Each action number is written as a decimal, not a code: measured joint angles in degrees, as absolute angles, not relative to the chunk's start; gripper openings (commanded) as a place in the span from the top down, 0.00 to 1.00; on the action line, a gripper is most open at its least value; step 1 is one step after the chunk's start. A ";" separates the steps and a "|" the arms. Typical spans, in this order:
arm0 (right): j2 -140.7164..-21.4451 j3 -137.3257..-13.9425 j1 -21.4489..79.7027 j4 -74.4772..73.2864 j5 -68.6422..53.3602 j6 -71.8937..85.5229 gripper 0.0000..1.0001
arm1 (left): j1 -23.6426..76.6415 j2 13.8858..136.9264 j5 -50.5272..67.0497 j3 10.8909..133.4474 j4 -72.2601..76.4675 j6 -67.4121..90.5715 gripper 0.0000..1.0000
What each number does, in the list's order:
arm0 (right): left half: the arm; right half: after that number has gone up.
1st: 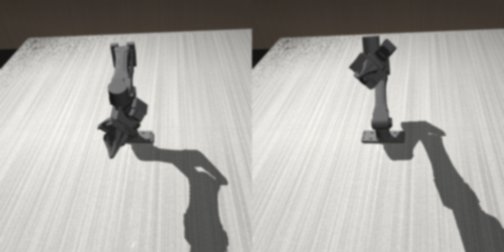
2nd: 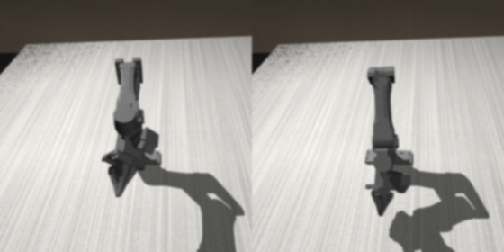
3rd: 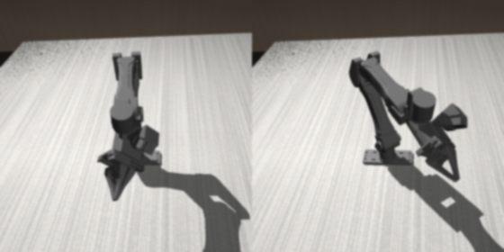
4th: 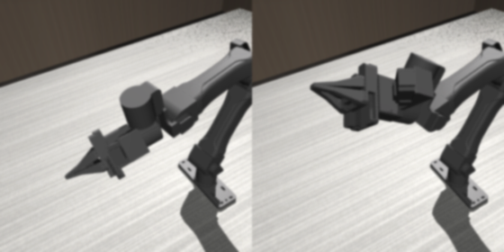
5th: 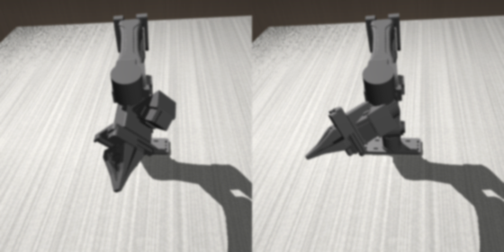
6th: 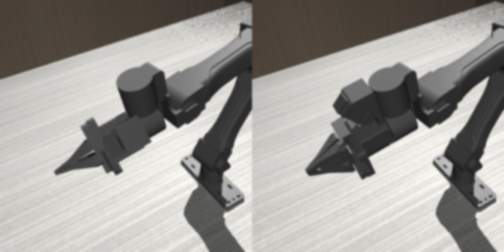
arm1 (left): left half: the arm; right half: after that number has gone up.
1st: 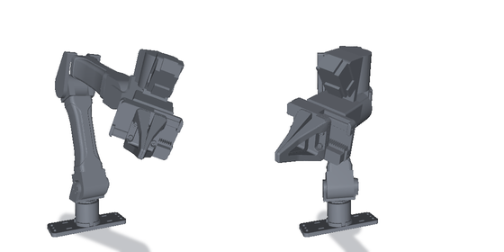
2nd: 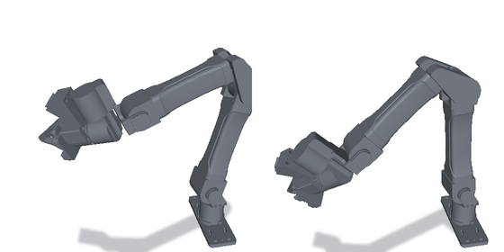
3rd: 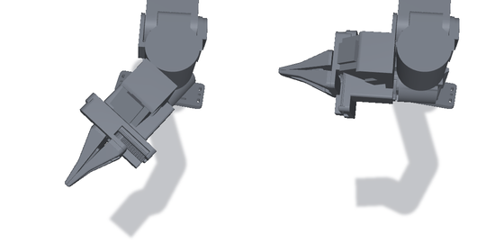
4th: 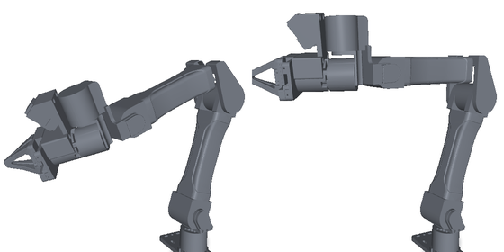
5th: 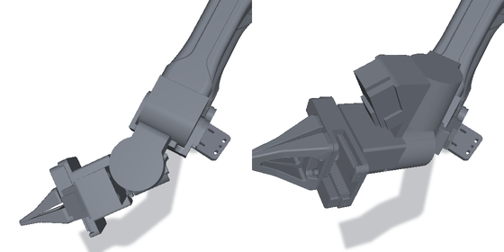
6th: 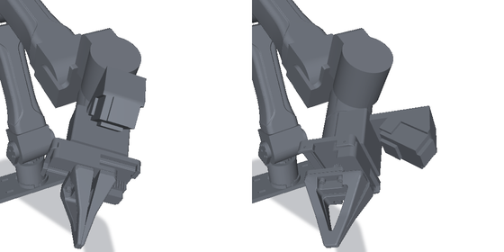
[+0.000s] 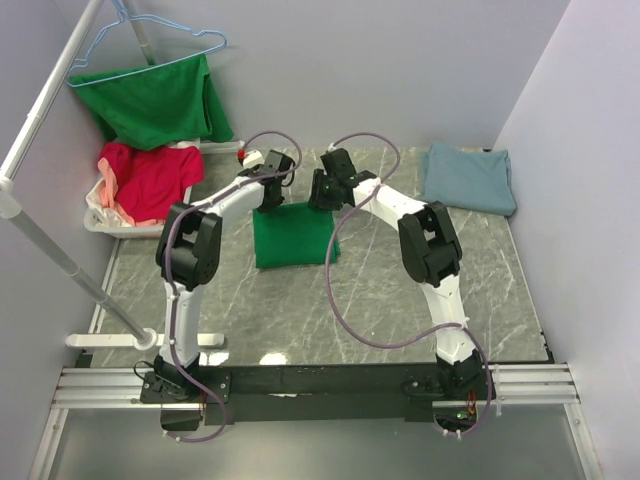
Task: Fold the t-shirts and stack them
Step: Fold the tshirt, then neatly place the folded tshirt to the corner
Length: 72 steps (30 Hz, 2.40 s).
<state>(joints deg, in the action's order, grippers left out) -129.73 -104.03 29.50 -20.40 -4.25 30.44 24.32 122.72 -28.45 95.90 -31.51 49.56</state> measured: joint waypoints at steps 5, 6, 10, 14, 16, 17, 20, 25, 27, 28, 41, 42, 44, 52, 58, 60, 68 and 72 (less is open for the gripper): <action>-131.87 -106.98 27.31 -21.74 -4.10 30.83 0.52 | 22.94 128.79 -29.85 103.37 -32.14 48.71 0.65; -131.87 -106.98 26.85 -22.15 -4.16 30.85 0.52 | 22.70 129.36 -29.89 103.83 -32.16 48.56 0.65; -131.83 -106.50 25.67 -22.22 -4.38 30.83 0.52 | 21.93 130.15 -29.80 103.88 -33.04 47.64 0.65; -130.47 -102.85 25.12 -21.85 -4.19 30.61 0.50 | 21.30 129.23 -30.00 102.52 -32.60 47.55 0.62; -128.57 -99.59 25.12 -21.63 -3.92 30.44 0.47 | 21.08 126.69 -30.70 98.74 -31.00 47.48 0.61; -127.04 -97.49 25.12 -21.67 -3.62 30.30 0.45 | 21.02 125.05 -31.18 96.75 -30.72 47.44 0.60; -121.84 -91.98 25.12 -21.65 -2.42 29.89 0.41 | 20.82 118.83 -33.39 91.31 -29.45 47.46 0.57; -113.14 -84.82 25.12 -19.81 -1.39 28.99 0.34 | 20.56 109.27 -38.09 87.72 -27.33 47.72 0.55; -111.24 -82.85 25.12 -18.81 -1.54 28.64 0.26 | 20.47 107.18 -39.03 87.44 -27.31 47.90 0.54; -110.54 -81.67 25.12 -18.02 -1.78 28.47 0.20 | 20.45 106.34 -39.24 87.22 -27.46 47.99 0.54; -108.88 -70.96 25.12 -9.74 -10.39 24.95 0.10 | 20.43 89.67 -26.50 64.60 -28.71 53.54 0.53; -108.90 -70.96 25.12 -8.80 -11.11 24.93 0.10 | 20.43 88.03 -25.28 63.22 -28.60 53.80 0.53; -109.03 -70.96 25.12 -7.46 -12.53 24.95 0.10 | 20.43 85.43 -23.79 61.67 -28.60 54.06 0.52; -112.44 -70.94 24.84 -2.66 -18.76 25.96 0.13 | 20.43 75.79 -22.44 59.11 -29.19 56.51 0.50; -115.00 -70.91 23.94 1.69 -23.81 27.46 0.20 | 20.43 70.59 -22.33 56.99 -30.89 57.95 0.48; -115.90 -70.91 23.68 3.31 -25.74 28.23 0.23 | 20.43 70.22 -22.28 56.95 -31.42 58.04 0.48; -121.73 -72.36 22.79 12.32 -36.32 32.58 0.38 | 20.43 70.22 -21.85 56.95 -32.47 57.95 0.47; -123.11 -72.93 22.72 13.26 -38.70 33.52 0.60 | 20.43 70.11 -21.87 56.95 -32.86 57.91 0.47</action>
